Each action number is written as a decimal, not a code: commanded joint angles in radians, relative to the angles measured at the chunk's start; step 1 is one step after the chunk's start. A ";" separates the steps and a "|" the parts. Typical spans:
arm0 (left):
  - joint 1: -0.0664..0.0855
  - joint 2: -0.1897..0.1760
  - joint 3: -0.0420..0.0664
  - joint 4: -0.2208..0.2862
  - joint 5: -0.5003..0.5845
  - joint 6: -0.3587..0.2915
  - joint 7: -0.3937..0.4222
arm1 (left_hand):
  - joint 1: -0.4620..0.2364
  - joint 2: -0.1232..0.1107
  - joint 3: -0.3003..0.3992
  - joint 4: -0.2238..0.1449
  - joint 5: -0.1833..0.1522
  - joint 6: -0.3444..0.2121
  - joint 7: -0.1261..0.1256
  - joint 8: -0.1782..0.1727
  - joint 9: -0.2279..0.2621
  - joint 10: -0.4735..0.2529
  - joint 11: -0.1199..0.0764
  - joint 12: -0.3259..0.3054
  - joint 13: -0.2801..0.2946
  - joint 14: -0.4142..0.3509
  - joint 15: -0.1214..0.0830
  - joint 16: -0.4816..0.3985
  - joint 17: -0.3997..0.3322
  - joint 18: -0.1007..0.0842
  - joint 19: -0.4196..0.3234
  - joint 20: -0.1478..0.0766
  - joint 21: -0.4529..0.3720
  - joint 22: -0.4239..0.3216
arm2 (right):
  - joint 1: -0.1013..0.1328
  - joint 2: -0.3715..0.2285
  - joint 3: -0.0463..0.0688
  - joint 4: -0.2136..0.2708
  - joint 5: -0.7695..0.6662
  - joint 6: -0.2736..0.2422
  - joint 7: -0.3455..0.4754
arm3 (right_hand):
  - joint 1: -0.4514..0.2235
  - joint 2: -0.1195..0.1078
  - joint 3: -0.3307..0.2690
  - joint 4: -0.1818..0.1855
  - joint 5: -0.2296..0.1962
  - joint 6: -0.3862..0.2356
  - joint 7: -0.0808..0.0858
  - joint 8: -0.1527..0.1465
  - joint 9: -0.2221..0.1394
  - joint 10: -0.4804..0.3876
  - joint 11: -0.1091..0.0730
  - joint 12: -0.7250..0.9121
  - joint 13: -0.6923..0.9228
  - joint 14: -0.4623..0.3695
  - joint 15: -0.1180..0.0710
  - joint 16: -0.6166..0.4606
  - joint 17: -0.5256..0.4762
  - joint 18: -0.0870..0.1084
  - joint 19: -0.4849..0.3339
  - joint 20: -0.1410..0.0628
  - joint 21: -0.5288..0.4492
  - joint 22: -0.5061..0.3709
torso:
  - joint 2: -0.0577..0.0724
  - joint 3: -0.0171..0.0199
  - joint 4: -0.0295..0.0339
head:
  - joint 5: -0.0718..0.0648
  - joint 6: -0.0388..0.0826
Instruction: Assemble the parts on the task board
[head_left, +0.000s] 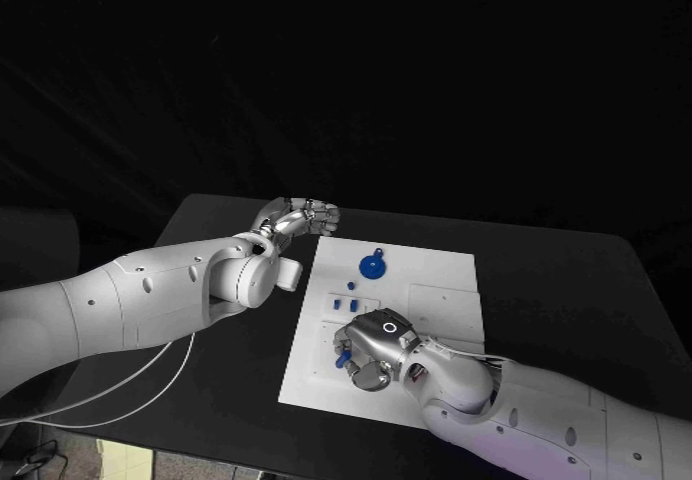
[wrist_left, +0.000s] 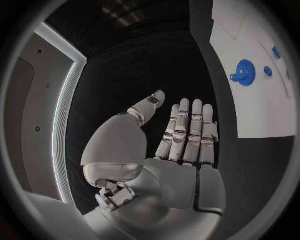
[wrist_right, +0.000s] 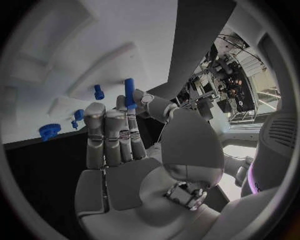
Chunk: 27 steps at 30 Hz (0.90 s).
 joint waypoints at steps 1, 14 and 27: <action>0.001 0.002 0.001 0.003 0.004 0.013 0.007 | -0.001 0.005 -0.003 0.000 -0.004 -0.007 0.001 0.006 -0.001 -0.003 0.006 0.004 -0.001 0.002 0.003 -0.005 0.001 0.015 0.002 0.005 -0.006 0.001 | -0.004 0.003 -0.003 0.001 -0.034 0.075 -0.013 | 0.001 0.004 0.004 0.000 0.004 0.007 -0.003 0.003 0.002 0.049 -0.006 0.002 0.001 -0.002 -0.006 0.004 0.000 0.105 -0.001 -0.005 0.006 0.019 | 0.000 -0.0003 -0.0002 | 0.001 -0.001; 0.001 0.002 0.001 0.003 0.004 0.013 0.007 | -0.001 0.005 -0.004 0.000 -0.005 -0.007 0.001 0.006 -0.002 -0.003 0.006 0.004 -0.002 0.002 0.003 -0.006 0.002 0.015 0.002 0.005 -0.007 0.002 | -0.004 0.013 -0.004 0.008 -0.057 0.046 -0.034 | 0.000 0.004 0.004 -0.001 0.004 0.008 -0.003 0.003 0.002 0.049 -0.006 0.002 0.002 -0.003 -0.006 0.004 0.000 0.105 -0.002 -0.005 0.007 0.019 | 0.000 0.0002 -0.0003 | -0.001 -0.002; 0.001 0.002 0.001 0.004 0.004 0.013 0.006 | -0.001 0.005 -0.004 0.001 -0.005 -0.007 0.001 0.006 -0.002 -0.003 0.006 0.004 -0.002 0.002 0.003 -0.007 0.003 0.015 0.003 0.005 -0.007 0.002 | -0.003 0.030 -0.008 0.007 -0.041 0.081 -0.022 | -0.004 0.003 0.004 -0.001 0.004 0.008 -0.003 0.003 0.003 0.050 -0.006 0.001 0.004 -0.003 -0.006 0.004 0.000 0.105 -0.003 -0.005 0.007 0.019 | 0.000 -0.0003 0.0000 | -0.001 -0.004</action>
